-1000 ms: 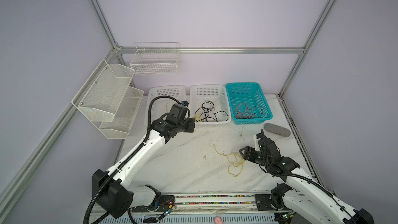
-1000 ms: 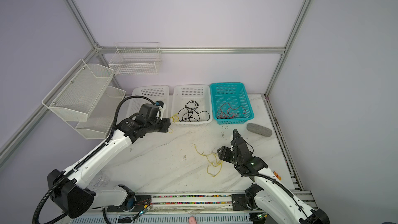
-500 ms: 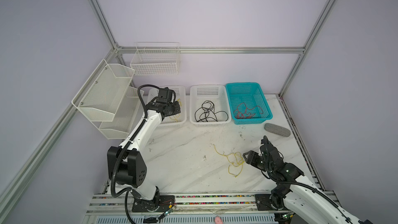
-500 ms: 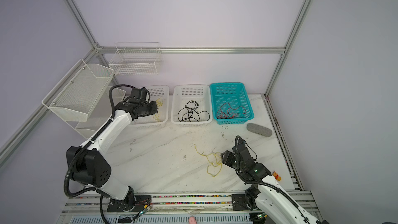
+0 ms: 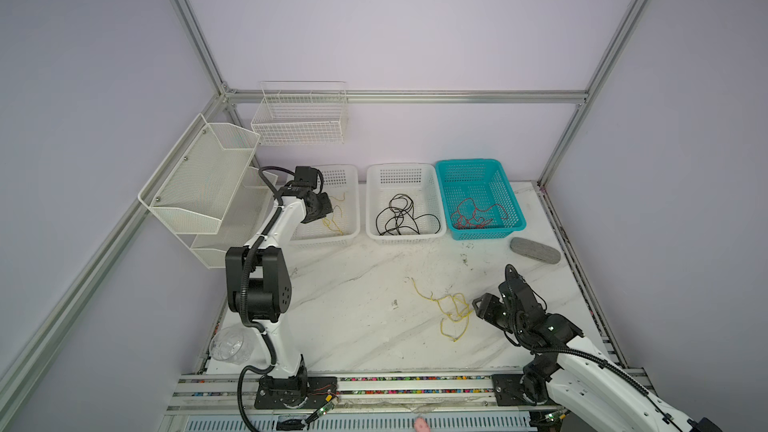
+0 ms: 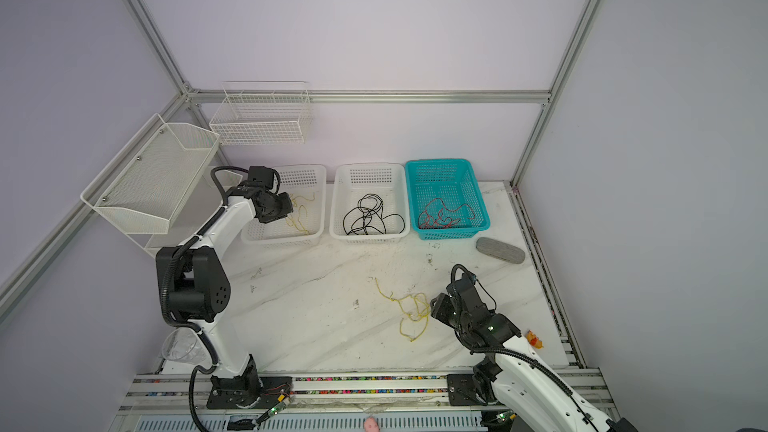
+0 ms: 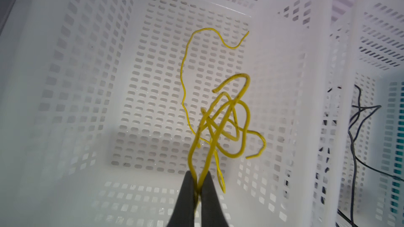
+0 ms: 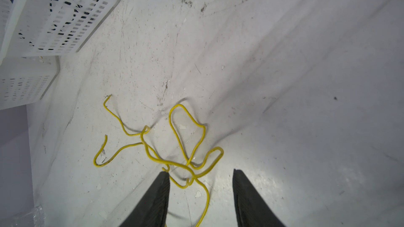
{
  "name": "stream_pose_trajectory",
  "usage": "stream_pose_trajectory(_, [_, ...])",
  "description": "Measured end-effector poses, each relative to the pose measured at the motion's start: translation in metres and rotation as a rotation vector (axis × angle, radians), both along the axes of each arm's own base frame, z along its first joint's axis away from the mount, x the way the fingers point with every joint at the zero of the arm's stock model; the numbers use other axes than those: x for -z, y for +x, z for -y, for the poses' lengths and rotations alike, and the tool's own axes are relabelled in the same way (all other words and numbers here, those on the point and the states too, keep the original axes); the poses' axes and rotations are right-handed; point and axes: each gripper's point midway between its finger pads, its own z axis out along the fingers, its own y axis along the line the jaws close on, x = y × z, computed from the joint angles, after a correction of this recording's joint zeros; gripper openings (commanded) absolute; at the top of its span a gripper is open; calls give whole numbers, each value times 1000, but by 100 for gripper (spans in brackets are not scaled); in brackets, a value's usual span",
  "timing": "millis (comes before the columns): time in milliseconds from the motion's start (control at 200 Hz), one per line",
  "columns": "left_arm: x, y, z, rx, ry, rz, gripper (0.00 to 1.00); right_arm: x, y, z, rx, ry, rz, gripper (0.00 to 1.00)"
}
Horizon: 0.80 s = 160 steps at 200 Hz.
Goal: Untangle the cables
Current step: 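Lift the yellow wire with the left gripper and carry it over the white basket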
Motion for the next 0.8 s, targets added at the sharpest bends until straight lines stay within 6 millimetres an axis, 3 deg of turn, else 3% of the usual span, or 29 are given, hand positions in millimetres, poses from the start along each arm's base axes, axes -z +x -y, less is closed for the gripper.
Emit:
stream_pose_trajectory(50, [9, 1, -5, -8, -8, -19, 1, 2, 0, 0, 3, -3, -11, 50])
stream_pose_trajectory(220, [32, 1, -15, -22, -34, -78, 17, 12, -1, 0, 8, -23, -52, 49])
stream_pose_trajectory(330, [30, 1, -13, -17, -43, -80, 22, 14, 1, 2, 15, -35, -56, 48])
stream_pose_trajectory(580, [23, 3, -9, -15, -68, -65, 57, 17, 5, 3, 27, -53, -55, 48])
stream_pose_trajectory(685, [7, 2, -6, -23, -91, -33, 63, 19, 7, 2, 26, -55, -59, 47])
stream_pose_trajectory(800, [-34, -2, -1, -23, -125, 57, 68, 22, 10, -4, 17, -42, -66, 47])
